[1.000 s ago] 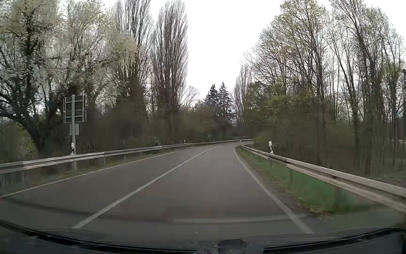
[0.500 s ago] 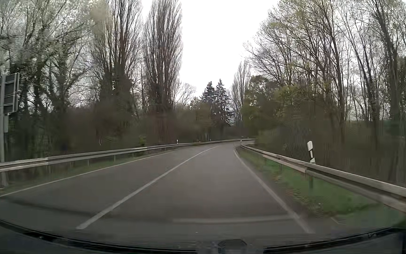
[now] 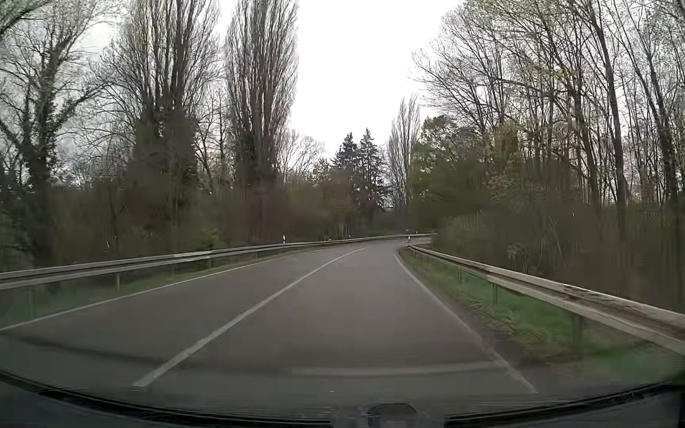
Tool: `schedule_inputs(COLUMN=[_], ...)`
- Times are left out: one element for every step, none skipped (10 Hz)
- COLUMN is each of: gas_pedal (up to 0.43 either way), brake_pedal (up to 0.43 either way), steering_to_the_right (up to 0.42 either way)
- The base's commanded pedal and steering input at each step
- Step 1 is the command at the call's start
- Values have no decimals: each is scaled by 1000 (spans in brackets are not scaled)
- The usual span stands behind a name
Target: Follow the waypoints while adhering to traffic rules and regulations
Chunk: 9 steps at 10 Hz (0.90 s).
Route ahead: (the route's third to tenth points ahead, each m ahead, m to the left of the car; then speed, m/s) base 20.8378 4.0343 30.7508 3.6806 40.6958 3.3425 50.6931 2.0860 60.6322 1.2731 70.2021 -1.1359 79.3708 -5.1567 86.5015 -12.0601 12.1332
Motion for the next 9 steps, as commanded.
schedule_inputs(gas_pedal=[0,0,0,0,0,0,0,0,0], brake_pedal=[0,0,0,0,0,0,0,0,0], steering_to_the_right=[9,9,9,9,9,8,7,7,7])
